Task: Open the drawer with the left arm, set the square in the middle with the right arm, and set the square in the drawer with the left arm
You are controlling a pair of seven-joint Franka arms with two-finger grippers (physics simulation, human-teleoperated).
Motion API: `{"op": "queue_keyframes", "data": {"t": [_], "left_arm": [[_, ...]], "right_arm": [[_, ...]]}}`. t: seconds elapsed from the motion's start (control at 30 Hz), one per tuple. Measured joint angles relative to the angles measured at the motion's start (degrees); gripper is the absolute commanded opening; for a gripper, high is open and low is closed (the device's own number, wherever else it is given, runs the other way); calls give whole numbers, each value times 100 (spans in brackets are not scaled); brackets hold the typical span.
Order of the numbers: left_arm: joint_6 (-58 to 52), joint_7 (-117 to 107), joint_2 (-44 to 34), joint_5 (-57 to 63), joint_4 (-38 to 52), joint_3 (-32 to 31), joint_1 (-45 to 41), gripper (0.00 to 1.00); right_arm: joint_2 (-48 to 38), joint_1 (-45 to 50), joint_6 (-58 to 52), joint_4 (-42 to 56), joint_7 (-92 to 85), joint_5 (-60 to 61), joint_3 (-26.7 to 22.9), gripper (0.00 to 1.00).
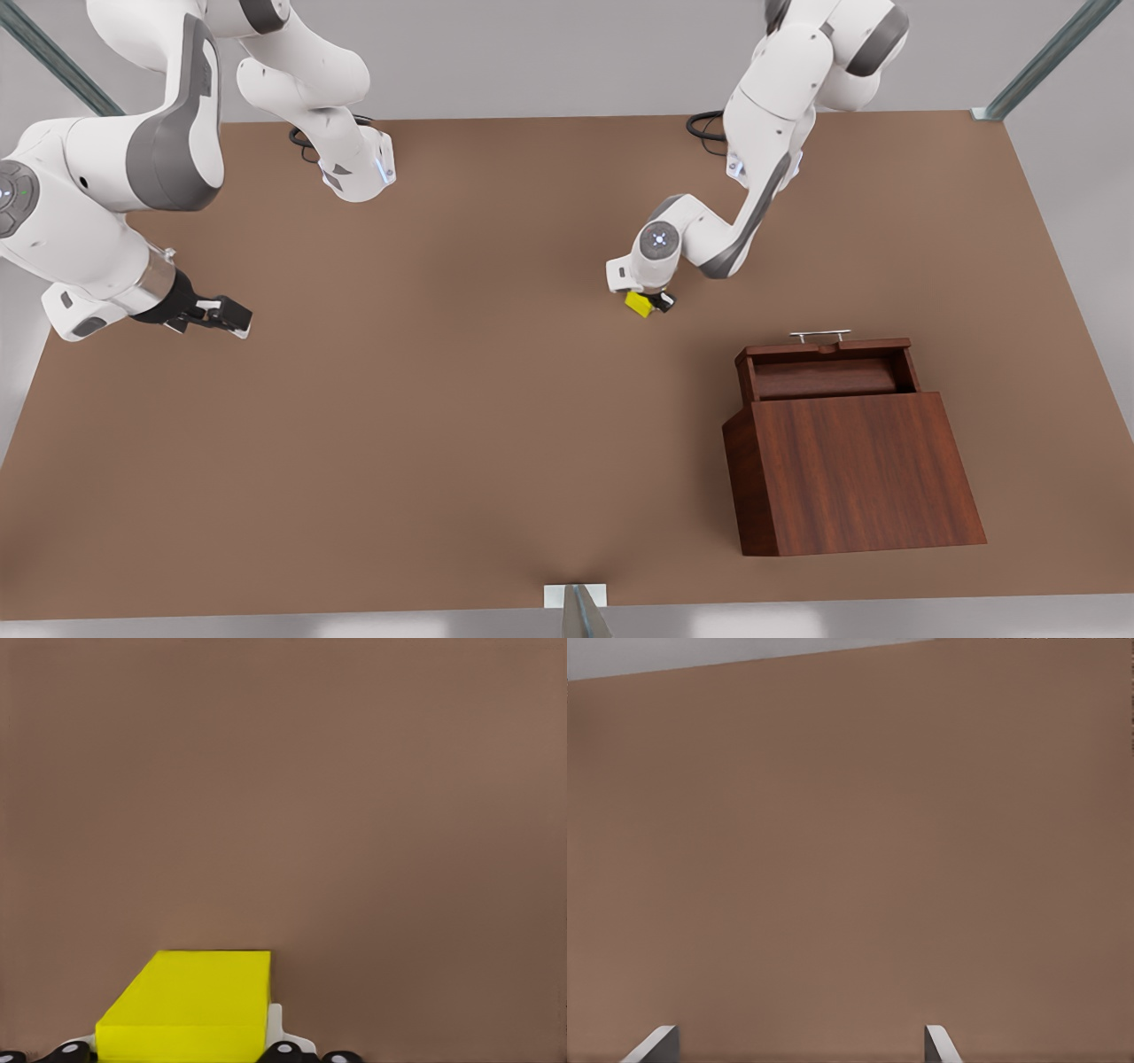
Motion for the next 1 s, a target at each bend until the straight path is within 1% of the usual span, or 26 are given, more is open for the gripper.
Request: {"op": "queue_keyframes", "data": {"t": [0.13, 0.2, 0.27, 0.3, 0.33, 0.37, 0.4, 0.47, 0.5, 0.53, 0.6, 0.67, 0.7, 0.73, 0.8, 0.87, 0.9, 0.93, 1.0], "left_arm": [[-30, -41, -27, -23, 18, 4, 39, 72], [-890, -53, -458, -54, 265, 209, 53, 72], [-1309, -210, -890, -228, 408, 578, 42, 73], [-1906, -413, -1049, -307, 744, 691, 241, 73], [-2371, -489, -1260, -367, 1022, 1032, 325, 73], [-2573, -412, -1409, -412, 1096, 1294, 455, 72], [-2942, -371, -1459, -438, 1263, 1397, 487, 72], [-3282, -282, -1658, -458, 1337, 1453, 477, 72], [-3364, -382, -1756, -466, 1337, 1487, 627, 72], [-3370, -376, -1874, -478, 1345, 1720, 723, 72], [-3371, -379, -1864, -500, 1487, 1806, 1449, 73], [-3362, -293, -1826, -512, 1702, 2011, 1956, 73], [-3354, -314, -1752, -518, 1813, 2018, 2177, 73], [-3353, -369, -1607, -525, 2008, 2019, 2230, 73], [-3330, -379, -1192, -534, 2393, 2015, 1908, 73], [-3273, -379, -934, -539, 2617, 2018, 2155, 73], [-3257, -387, -885, -540, 2620, 2017, 2115, 73], [-3256, -379, -878, -538, 2621, 2017, 2133, 75], [-3257, -387, -861, -539, 2620, 2017, 2148, 100]], "right_arm": [[0, 6, -5, -5, 0, 0, 0, 100], [-21, 37, -7, -21, 76, -16, 0, 100], [-33, 34, -25, 52, 5, 9, 0, 100], [-24, 17, -18, 87, 0, 9, 0, 100], [-14, 41, -18, 112, -8, 9, 8, 100], [-1, 67, -12, 114, -9, 17, 9, 100], [0, 55, 21, 106, 0, 17, 9, 100], [-17, 31, 44, 98, -1, 127, 1, 100], [-9, 6, 44, 97, 0, 198, -13, 100], [-9, -8, 43, 102, -5, 201, -22, 100], [-10, -3, -16, 121, 66, 182, -42, 100], [-1, 32, 31, 115, 144, 94, -47, 100], [8, 38, 35, 93, 587, 80, -23, 100], [40, 66, 35, 111, 761, 125, -9, 100], [66, 65, 50, 107, 702, 173, 1, 100], [157, 113, 150, 117, 653, 125, 87, 100], [178, 218, 149, 119, 568, 123, 144, 100], [184, 230, 149, 123, 206, 124, 167, 100], [201, 191, 146, 114, 72, 131, 167, 100]]}}
